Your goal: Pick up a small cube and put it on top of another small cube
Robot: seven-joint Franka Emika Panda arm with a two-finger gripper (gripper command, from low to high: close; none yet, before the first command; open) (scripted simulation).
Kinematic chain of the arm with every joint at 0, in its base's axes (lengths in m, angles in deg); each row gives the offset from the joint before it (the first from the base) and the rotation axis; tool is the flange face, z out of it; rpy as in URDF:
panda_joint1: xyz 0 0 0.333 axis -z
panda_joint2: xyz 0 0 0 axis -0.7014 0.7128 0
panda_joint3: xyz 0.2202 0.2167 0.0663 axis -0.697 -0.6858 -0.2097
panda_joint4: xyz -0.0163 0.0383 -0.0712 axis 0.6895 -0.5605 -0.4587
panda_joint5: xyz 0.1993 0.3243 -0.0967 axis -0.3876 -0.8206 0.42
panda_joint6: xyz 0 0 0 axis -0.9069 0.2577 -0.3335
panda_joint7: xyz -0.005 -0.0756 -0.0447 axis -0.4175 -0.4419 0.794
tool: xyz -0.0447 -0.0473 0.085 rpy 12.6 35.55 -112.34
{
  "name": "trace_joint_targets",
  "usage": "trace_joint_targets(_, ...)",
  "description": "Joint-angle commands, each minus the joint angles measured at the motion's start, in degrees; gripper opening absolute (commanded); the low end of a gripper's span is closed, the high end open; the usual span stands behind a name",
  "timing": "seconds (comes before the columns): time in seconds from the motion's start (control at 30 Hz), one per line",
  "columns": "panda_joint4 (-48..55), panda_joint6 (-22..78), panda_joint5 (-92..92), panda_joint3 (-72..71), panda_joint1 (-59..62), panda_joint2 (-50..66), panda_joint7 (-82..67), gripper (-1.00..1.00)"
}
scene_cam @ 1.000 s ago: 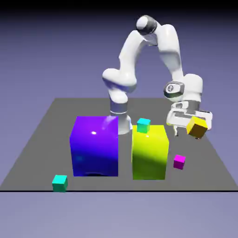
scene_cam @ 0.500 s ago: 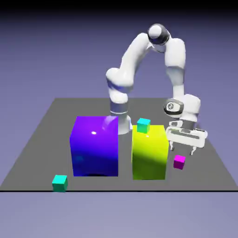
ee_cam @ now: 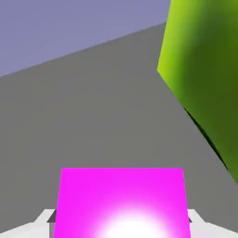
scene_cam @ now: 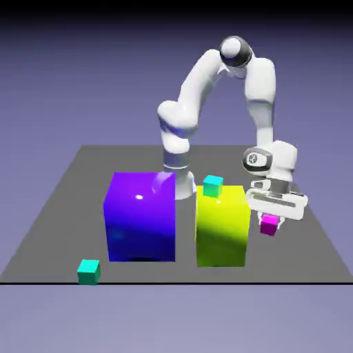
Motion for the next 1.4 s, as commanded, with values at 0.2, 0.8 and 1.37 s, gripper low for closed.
trace_joint_targets(0.2,7.41,17.51,2.95,9.91,-3.45,1.46,-0.85,-1.0)
trace_joint_targets(0.8,18.99,55.9,4.25,38.02,-14.21,3.67,13.59,-1.0)
trace_joint_targets(1.37,7.55,58.35,-2.4,52.83,-20.79,4.16,40.48,-1.0)
